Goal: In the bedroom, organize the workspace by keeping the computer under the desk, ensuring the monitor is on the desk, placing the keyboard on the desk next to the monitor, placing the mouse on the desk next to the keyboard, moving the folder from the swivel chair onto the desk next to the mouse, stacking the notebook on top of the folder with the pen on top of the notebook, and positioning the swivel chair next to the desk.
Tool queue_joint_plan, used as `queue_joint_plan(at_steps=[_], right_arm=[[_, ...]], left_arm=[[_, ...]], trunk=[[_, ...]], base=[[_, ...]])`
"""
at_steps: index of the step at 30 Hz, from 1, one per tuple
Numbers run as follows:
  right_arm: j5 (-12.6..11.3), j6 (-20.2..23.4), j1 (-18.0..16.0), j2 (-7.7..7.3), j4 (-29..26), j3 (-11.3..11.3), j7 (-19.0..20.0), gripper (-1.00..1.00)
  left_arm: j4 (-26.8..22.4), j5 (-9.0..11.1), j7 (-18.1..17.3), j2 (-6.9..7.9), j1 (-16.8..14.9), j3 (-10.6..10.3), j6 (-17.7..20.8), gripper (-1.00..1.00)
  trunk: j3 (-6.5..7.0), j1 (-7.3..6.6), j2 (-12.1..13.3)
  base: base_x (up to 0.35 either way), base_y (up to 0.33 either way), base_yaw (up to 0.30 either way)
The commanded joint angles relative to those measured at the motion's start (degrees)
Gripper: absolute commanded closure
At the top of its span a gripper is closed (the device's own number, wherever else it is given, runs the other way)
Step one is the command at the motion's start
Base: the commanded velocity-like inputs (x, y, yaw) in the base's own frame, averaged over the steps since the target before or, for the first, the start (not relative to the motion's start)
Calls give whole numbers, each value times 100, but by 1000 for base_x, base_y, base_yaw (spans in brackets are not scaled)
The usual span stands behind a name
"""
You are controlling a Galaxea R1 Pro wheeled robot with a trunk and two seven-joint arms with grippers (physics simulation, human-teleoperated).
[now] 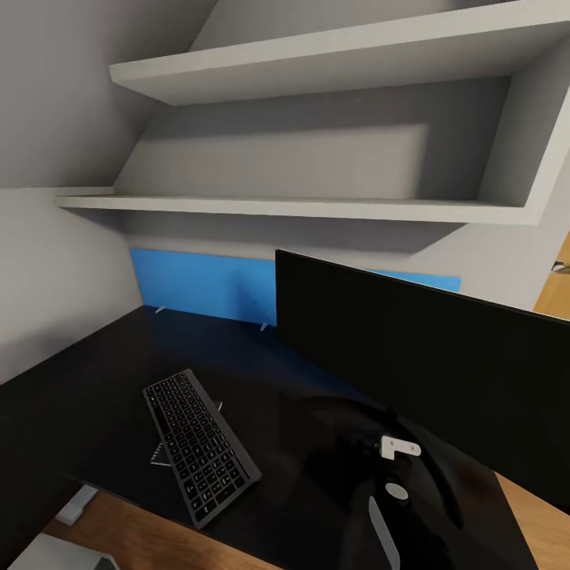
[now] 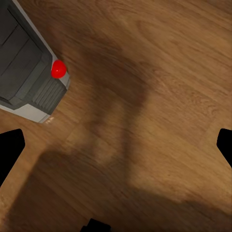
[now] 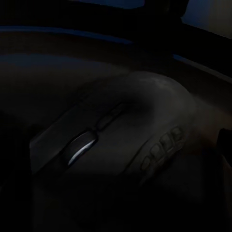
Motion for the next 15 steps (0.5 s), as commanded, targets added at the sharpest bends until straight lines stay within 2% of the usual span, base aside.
queue_joint_plan(at_steps=[1, 15], right_arm=[[17, 46, -1, 4, 253, -20, -15, -100], [16, 46, -1, 8, 253, -20, -14, -100]], left_arm=[[1, 32, 38, 2, -4, -49, -17, -100], [1, 32, 38, 2, -4, -49, -17, -100]], trunk=[[-7, 0, -3], [-7, 0, -3]], base=[[0, 0, 0], [0, 0, 0]])
